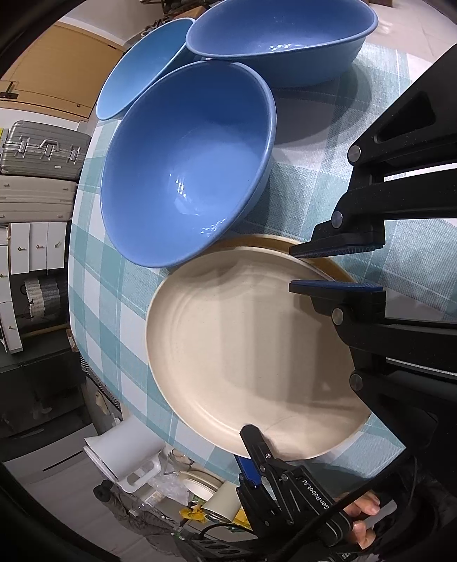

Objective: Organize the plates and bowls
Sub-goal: 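Lower the held cream plates with both tools onto the cloth beside the bowls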

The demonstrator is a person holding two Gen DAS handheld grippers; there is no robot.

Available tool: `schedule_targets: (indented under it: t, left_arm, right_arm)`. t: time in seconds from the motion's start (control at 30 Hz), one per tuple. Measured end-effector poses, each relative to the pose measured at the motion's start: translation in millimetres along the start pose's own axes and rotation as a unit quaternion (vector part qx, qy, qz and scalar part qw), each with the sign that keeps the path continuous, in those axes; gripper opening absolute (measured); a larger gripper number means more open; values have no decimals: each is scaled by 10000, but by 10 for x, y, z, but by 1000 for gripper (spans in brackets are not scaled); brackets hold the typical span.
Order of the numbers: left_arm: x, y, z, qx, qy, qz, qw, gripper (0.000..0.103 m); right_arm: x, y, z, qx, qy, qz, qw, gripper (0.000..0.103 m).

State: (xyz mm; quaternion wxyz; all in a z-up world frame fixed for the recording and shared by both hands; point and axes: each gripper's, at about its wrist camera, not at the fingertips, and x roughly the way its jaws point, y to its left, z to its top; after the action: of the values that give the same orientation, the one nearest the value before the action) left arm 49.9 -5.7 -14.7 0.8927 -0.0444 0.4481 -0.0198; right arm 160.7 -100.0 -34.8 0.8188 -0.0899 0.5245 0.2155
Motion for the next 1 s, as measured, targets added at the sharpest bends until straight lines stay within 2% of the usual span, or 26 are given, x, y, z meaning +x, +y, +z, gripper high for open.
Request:
schedule_targets:
  t: [0.5,1.0]
  left_arm:
    - [49,-152,-63,338,-89,332,9988,18]
    - [107,-294,-134,766,-50,667,9948,25]
  right_arm:
    - [41,18,-16,-91,-50,-197,9998,13]
    - [58,56,-73,-240,-98,-421,9988,15]
